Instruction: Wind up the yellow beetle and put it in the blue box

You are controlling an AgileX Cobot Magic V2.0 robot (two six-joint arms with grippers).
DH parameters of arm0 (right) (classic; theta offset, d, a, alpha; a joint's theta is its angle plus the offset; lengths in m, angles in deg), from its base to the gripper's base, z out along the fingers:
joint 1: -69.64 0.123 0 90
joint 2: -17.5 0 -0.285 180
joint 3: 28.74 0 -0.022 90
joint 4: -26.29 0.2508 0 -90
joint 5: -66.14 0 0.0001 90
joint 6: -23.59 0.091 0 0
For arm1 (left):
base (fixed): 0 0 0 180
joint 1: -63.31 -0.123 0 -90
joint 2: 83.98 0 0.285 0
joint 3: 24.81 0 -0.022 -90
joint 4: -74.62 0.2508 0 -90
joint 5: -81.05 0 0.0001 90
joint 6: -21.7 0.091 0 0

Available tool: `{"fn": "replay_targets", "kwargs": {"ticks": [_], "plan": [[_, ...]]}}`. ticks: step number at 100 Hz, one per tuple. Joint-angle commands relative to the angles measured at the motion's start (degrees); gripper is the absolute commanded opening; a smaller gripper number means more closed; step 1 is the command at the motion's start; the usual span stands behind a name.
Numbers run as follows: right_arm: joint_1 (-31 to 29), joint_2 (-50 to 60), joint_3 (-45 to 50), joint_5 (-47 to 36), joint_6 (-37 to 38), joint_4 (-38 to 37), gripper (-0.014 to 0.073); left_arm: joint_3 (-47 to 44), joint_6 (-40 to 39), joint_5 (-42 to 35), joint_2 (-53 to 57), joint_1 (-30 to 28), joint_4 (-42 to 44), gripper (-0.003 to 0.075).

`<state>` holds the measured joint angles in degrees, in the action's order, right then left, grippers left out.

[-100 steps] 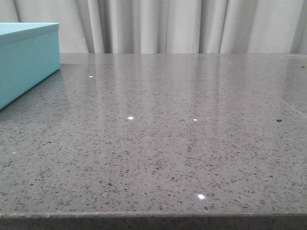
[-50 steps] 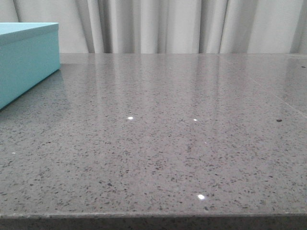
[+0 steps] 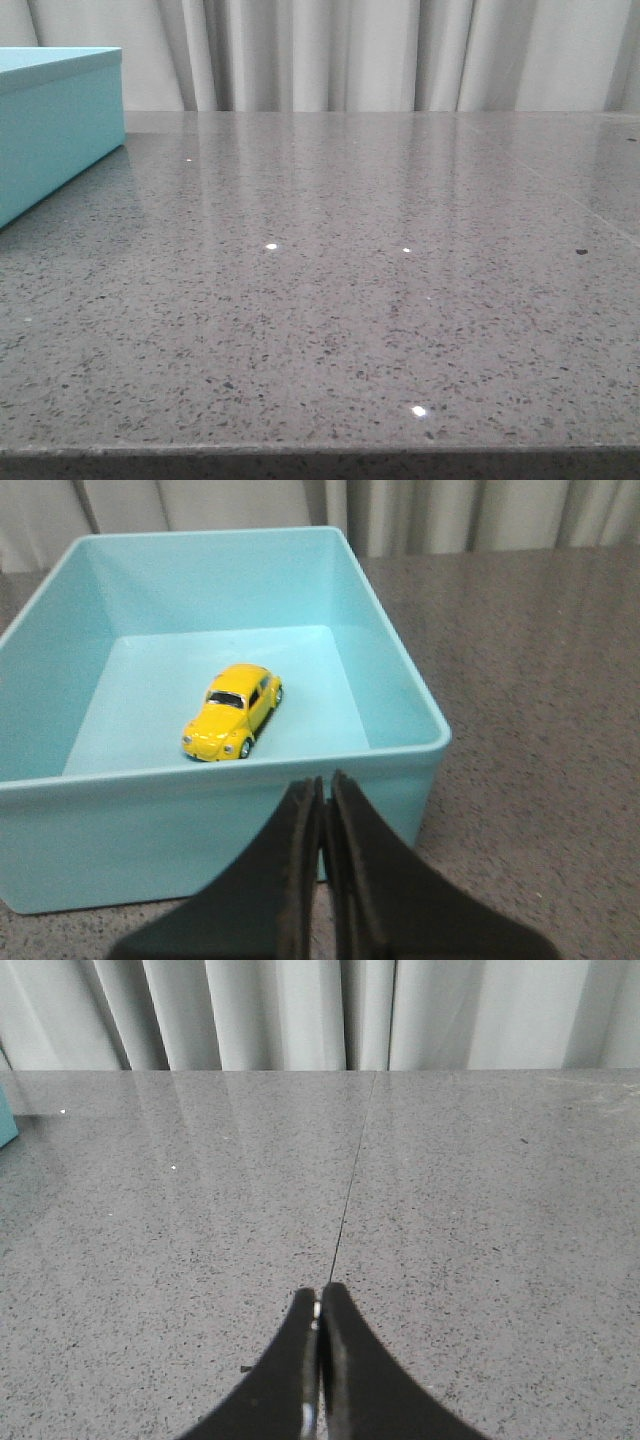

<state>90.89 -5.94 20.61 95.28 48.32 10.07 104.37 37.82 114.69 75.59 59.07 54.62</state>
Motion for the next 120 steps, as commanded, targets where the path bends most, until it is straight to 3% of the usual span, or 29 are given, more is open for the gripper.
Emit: {"fn": "replay_targets", "kwargs": {"ticks": [1, 16, 28, 39, 82, 120], "plan": [[0.17, -0.61, -1.44, -4.38, -0.37, -1.47, -0.0068, -1.52, -0.39, -10.55, -0.66, 0.58, -0.67, -0.0018], [0.17, -0.61, -1.44, -4.38, -0.37, -1.47, -0.0068, -6.54, -1.18, -18.44, 0.38, 3.00, 3.58, -0.0019], [0.17, -0.61, -1.44, -4.38, -0.37, -1.47, -0.0068, -11.27, -9.82, -26.00, 2.09, 5.86, 10.60, -0.0019], [0.17, -0.61, -1.44, -4.38, -0.37, -1.47, -0.0068, -15.19, -11.51, -31.81, 4.02, 6.50, 13.88, -0.0019], [0.17, -0.61, -1.44, -4.38, -0.37, -1.47, -0.0068, -27.66, -13.96, -36.62, 14.91, 5.27, 16.55, -0.0018], [0.17, -0.68, -1.44, -3.97, -0.37, -1.47, -0.0068, -27.64, -13.97, -34.62, 14.78, 5.39, 16.40, -0.0019]]}}
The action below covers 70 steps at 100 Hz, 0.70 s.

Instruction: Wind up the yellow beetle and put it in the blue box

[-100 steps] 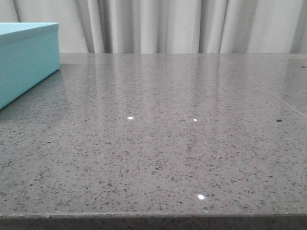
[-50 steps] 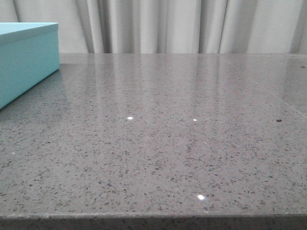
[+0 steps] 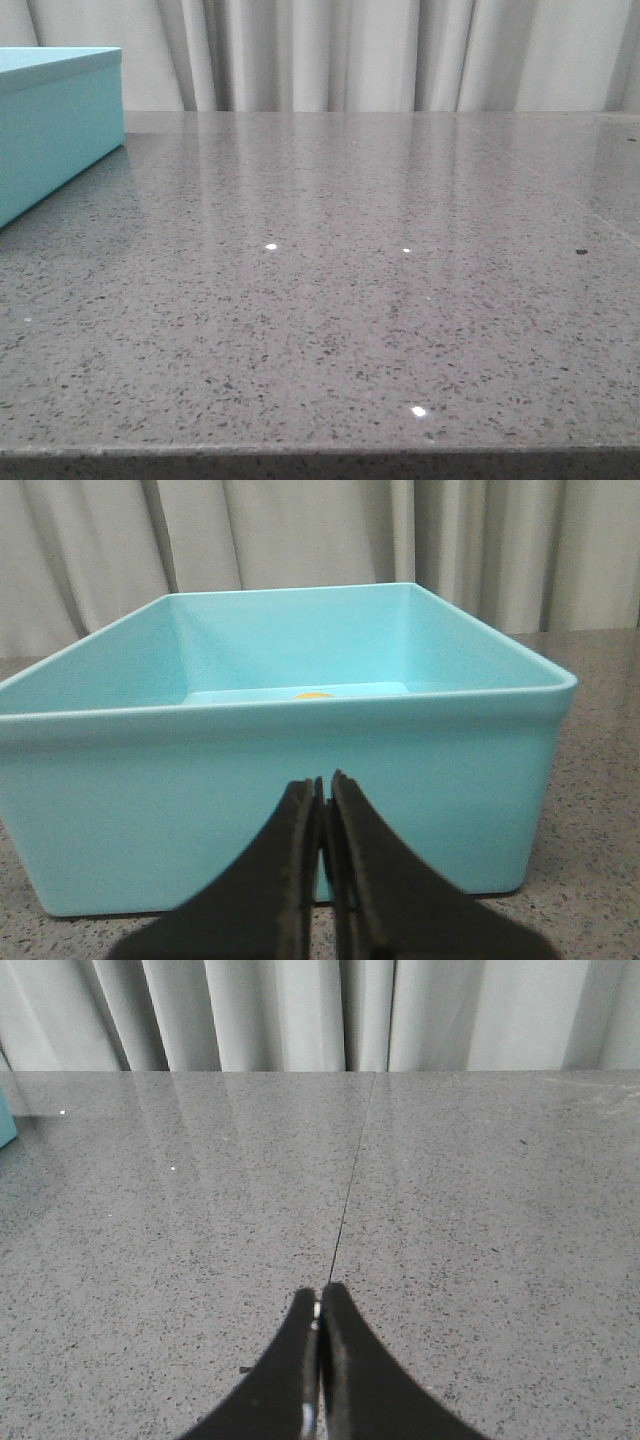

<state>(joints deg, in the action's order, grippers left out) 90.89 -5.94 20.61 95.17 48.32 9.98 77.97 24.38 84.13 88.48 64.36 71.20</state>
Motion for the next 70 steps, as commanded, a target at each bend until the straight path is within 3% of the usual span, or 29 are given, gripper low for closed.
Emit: {"fn": "replay_targets", "kwargs": {"ticks": [1, 19, 22, 28, 35, 70], "plan": [[0.17, -0.68, -1.44, -3.87, -0.37, -1.37, -0.0068, -1.24, -0.53, -4.05, 1.88, 0.10, -0.17, -0.0019], [0.17, -0.68, -1.44, -3.98, -0.43, -1.17, -0.0068, -1.24, -0.53, -4.05, 1.88, 0.10, -0.17, -0.0019], [0.09, -0.34, -1.32, -4.56, -0.29, 3.48, -0.0068, -1.24, -0.53, -4.05, 1.88, 0.10, -0.17, -0.0019], [1.58, 1.55, -0.77, -3.74, -0.29, 3.77, -0.0068, -1.24, -0.53, -4.16, 1.88, 0.37, -0.17, -0.0019], [1.97, 2.29, -0.45, -3.82, -0.29, 9.31, -0.0068, -1.24, -0.53, -4.16, 1.79, -0.09, -0.17, -0.0019], [1.99, 2.38, -0.41, -3.40, -0.29, 9.70, -0.0068, -1.24, -0.53, -4.16, 1.79, -0.19, -0.17, -0.0019]]}}
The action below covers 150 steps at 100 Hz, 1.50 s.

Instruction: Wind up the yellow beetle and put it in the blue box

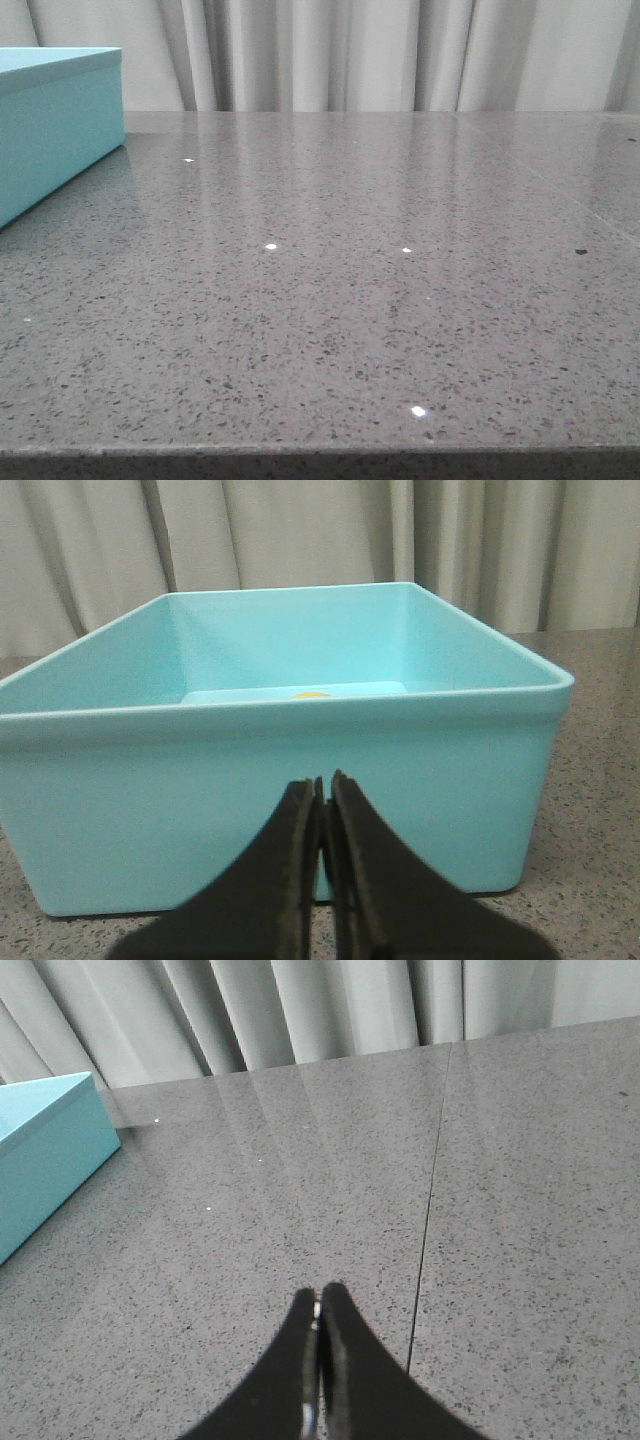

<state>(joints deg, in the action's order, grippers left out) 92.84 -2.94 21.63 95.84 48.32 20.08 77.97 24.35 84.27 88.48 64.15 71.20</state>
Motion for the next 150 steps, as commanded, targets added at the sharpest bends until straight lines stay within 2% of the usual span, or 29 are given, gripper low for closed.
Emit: {"fn": "replay_targets", "kwargs": {"ticks": [1, 23, 40, 49, 58, 67, 72, 80, 85, 111, 130, 150], "plan": [[0.04, -0.62, -1.42, -4.05, -0.29, -0.41, -0.0068, -1.24, -0.50, -4.30, 1.79, 0.02, -0.17, -0.0019], [0.04, -0.62, -1.42, -4.14, -0.29, -0.71, -0.0068, -1.24, -0.50, -4.30, 1.79, -0.22, -0.17, -0.0019], [-1.69, -0.64, -1.22, -6.65, -0.29, -6.27, -0.0068, -1.24, -0.50, -4.30, 1.79, -0.22, -0.17, -0.0019], [-4.34, -0.59, 0.80, -12.66, -1.06, -6.93, -0.0068, -1.24, -0.50, -4.30, 1.79, -0.32, -0.17, -0.0019], [-8.07, -0.59, 5.70, -23.65, -3.42, -6.46, -0.0068, -1.24, -0.50, -4.30, 1.79, -0.32, -0.17, -0.0019], [-12.08, -0.59, 12.00, -35.33, -8.43, -1.64, -0.0068, -1.24, -0.50, -4.30, 1.79, -0.32, -0.17, -0.0019], [-13.86, 0.31, 14.78, -38.28, -12.95, 1.68, -0.0068, -1.24, -0.50, -4.30, 1.79, -0.32, -0.17, -0.0019], [-16.25, 2.58, 18.07, -38.55, -19.45, 4.60, -0.0068, -1.24, -0.50, -4.30, 1.79, -0.32, -0.17, -0.0018], [-17.63, 3.51, 19.62, -38.29, -20.86, 4.67, -0.0068, -1.24, -0.50, -4.30, 1.79, -0.32, -0.17, -0.0019], [-21.89, 9.30, 27.69, -38.16, -18.17, 4.67, -0.0068, -1.24, -0.50, -4.30, 1.79, -0.32, -0.17, -0.0019], [-22.04, 14.75, 27.60, -31.01, -17.57, 4.37, -0.0068, -1.24, -0.50, -4.30, 1.79, -0.32, -0.17, -0.0019], [-22.04, 14.48, 27.60, -30.10, -17.57, 4.37, -0.0068, -1.24, -0.50, -4.30, 1.79, -0.32, -0.17, -0.0019]]}}
